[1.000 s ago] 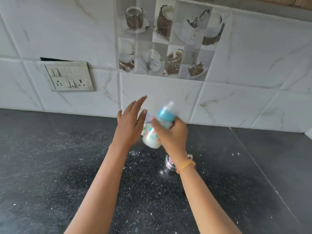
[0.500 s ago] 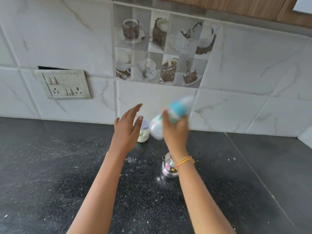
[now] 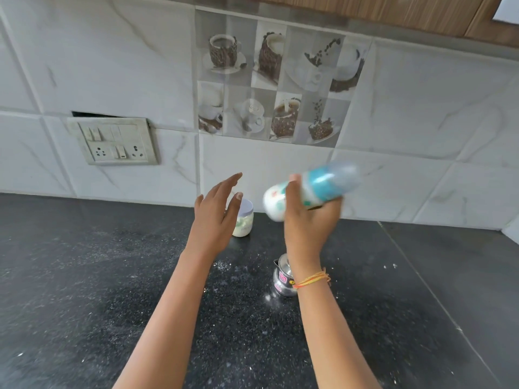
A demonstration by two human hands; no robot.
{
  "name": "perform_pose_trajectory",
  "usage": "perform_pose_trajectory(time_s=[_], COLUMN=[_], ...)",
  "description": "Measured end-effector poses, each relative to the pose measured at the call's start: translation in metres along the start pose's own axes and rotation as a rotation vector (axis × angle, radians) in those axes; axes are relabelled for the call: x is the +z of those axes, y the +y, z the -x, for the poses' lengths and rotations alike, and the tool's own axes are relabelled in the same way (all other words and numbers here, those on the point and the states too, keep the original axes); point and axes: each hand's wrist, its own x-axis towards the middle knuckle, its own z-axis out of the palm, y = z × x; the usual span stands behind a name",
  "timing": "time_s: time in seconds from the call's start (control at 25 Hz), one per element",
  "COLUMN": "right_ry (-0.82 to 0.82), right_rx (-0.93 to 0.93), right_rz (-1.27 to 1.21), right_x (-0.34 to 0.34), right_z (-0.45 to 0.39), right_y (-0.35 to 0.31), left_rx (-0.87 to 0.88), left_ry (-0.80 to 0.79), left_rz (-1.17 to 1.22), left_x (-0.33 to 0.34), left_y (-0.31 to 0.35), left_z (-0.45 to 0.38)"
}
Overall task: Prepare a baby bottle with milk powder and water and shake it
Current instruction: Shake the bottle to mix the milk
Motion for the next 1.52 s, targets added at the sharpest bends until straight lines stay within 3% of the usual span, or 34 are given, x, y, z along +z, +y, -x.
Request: perform_pose_trajectory(time_s=[0.08, 0.16, 0.2, 0.24, 0.32, 0.4, 0.48, 0.52, 0.56, 0.64, 0.68, 0.72, 0.8, 0.84, 0.88, 1.0, 1.08, 1.12, 1.16, 1.24, 1.28, 1.32, 1.4, 1.52], right_ry=[0.063, -0.238, -0.291, -0.245, 0.033, 0.084, -0.212, -0.265, -0.221, 0.051, 0.089, 0.045, -0.335, -0.422, -0.363, 0.146, 0.255, 0.216, 0.063, -0.414, -0.585, -0.638, -0.499, 0.052], right_rx=[0.010, 0.264, 0.329, 0.302, 0.041, -0.116, 0.106, 0.209, 0.218, 0.094, 0.059, 0.094, 0.318, 0.350, 0.289, -0.199, -0.408, -0.351, -0.186, 0.227, 0.359, 0.389, 0.226, -0.197], right_rz=[-0.035, 0.155, 0.180, 0.176, -0.095, -0.190, 0.053, 0.117, 0.120, -0.129, -0.200, -0.162, 0.182, 0.273, 0.269, -0.272, -0.354, -0.258, -0.081, 0.494, 0.651, 0.656, 0.423, -0.254], right_x=[0.003, 0.007, 0.005, 0.007, 0.006, 0.004, 0.005, 0.001, 0.003, 0.004, 0.004, 0.004, 0.002, -0.002, -0.001, 0.005, 0.010, 0.010, 0.007, -0.002, -0.008, -0.011, -0.009, 0.000], right_z=[-0.001, 0.001, 0.004, 0.001, 0.001, -0.003, 0.002, 0.006, 0.006, 0.000, -0.003, -0.004, 0.001, 0.004, 0.004, -0.002, -0.001, 0.003, 0.009, 0.021, 0.020, 0.014, -0.005, -0.019], right_y=[0.002, 0.011, 0.014, 0.012, -0.006, -0.005, -0.002, 0.006, 0.005, -0.002, -0.001, -0.003, 0.001, 0.004, -0.001, -0.039, -0.046, -0.035, -0.022, 0.001, 0.005, 0.002, -0.021, -0.068], left_rx=[-0.004, -0.008, -0.004, 0.001, -0.005, -0.008, -0.005, -0.003, 0.000, -0.002, -0.003, -0.009, -0.017, -0.020, -0.023, -0.026, -0.025, -0.022, -0.021, -0.010, -0.003, 0.000, -0.016, -0.026], left_ry=[-0.004, -0.012, -0.021, -0.024, -0.022, -0.011, -0.011, -0.021, -0.018, -0.011, -0.014, -0.012, -0.008, -0.009, -0.008, -0.013, -0.003, 0.001, 0.006, 0.021, 0.022, 0.023, 0.008, -0.004], left_rz=[-0.007, 0.000, -0.001, -0.011, -0.010, -0.010, -0.015, -0.013, -0.008, -0.011, -0.011, -0.007, 0.012, 0.020, 0.027, 0.028, 0.039, 0.043, 0.045, 0.041, 0.038, 0.032, 0.034, 0.047], left_x=[0.000, 0.000, 0.000, -0.001, -0.003, -0.005, -0.007, -0.007, -0.008, -0.009, -0.010, -0.009, -0.010, -0.010, -0.009, -0.009, -0.011, -0.012, -0.013, -0.016, -0.017, -0.017, -0.016, -0.016], left_y=[-0.003, -0.003, -0.001, 0.000, 0.002, 0.001, 0.002, 0.003, 0.003, 0.003, 0.003, 0.002, 0.001, 0.000, 0.001, 0.002, 0.003, 0.003, 0.004, 0.005, 0.006, 0.006, 0.007, 0.012], left_z=[0.002, 0.003, 0.004, 0.002, 0.001, 0.004, 0.002, 0.004, 0.004, 0.005, 0.005, 0.006, 0.007, 0.007, 0.006, 0.007, 0.009, 0.009, 0.009, 0.009, 0.011, 0.011, 0.012, 0.014])
